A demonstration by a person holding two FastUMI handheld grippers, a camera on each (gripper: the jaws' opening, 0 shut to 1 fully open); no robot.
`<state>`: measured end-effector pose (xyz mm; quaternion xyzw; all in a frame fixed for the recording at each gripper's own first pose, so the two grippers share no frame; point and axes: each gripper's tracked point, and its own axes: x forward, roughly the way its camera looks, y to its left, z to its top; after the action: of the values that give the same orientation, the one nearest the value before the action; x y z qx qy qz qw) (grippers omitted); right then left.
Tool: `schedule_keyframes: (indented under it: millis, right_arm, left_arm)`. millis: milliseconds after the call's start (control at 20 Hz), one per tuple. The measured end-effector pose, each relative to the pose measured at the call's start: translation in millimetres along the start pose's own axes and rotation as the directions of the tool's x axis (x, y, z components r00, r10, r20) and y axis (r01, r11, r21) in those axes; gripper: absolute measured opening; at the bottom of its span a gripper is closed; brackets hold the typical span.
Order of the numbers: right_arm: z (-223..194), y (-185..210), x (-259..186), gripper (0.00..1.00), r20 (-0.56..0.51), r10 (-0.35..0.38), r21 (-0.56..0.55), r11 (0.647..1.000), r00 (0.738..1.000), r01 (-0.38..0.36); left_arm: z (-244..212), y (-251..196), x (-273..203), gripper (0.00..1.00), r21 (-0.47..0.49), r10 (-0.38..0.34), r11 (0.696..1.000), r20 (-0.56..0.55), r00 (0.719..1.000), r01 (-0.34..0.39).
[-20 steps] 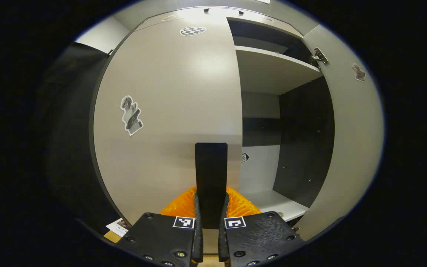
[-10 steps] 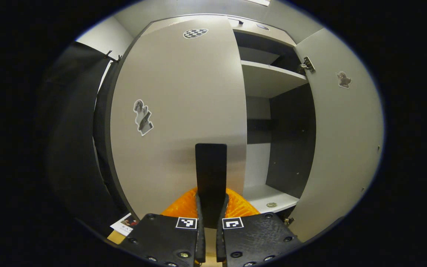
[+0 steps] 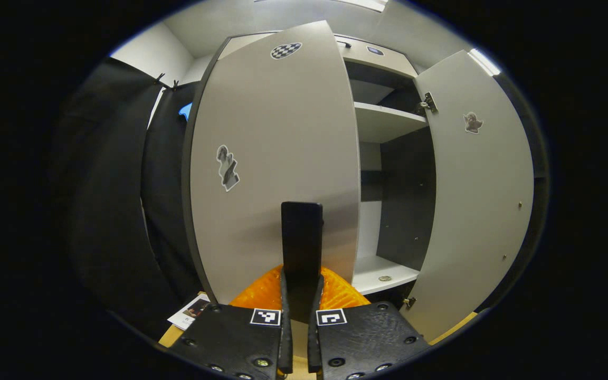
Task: Open the right door of the double-door shoe cabinet with the right hand, and open the left door with the left hand.
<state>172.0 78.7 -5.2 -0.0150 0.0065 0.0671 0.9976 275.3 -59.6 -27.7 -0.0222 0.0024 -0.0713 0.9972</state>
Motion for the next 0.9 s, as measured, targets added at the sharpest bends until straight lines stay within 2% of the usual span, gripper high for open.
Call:
schedule_keyframes:
  millis: [300,350,750,850,900]
  right_arm:
    - [-0.8,4.0,-2.2,1.00,0.004,0.008,0.009,1.000,1.000,-0.008]
    - [-1.9,6.5,-2.3,1.00,0.001,0.014,0.009,1.000,1.000,-0.014]
    - [-5.7,25.1,-10.8,1.00,-0.006,0.065,0.014,0.998,0.998,-0.065]
    - [-7.2,30.3,-11.5,1.00,-0.014,0.078,0.020,0.997,0.997,-0.078]
    - [-8.1,33.3,-13.2,1.00,-0.018,0.085,0.022,0.996,0.996,-0.084]
  left_arm:
    - [0.4,21.4,-21.6,0.10,-0.004,0.021,1.000,0.015,1.000,-0.021]
    - [-1.1,23.2,-25.8,0.02,-0.001,0.019,1.000,0.012,1.000,-0.019]
    - [-2.9,55.8,-44.2,0.01,0.021,0.069,0.997,0.027,0.997,-0.070]
    - [-3.0,57.2,-41.6,0.01,0.012,0.058,0.998,0.030,0.998,-0.058]
    - [-1.9,59.0,-44.6,0.10,0.019,0.047,0.999,0.041,0.998,-0.047]
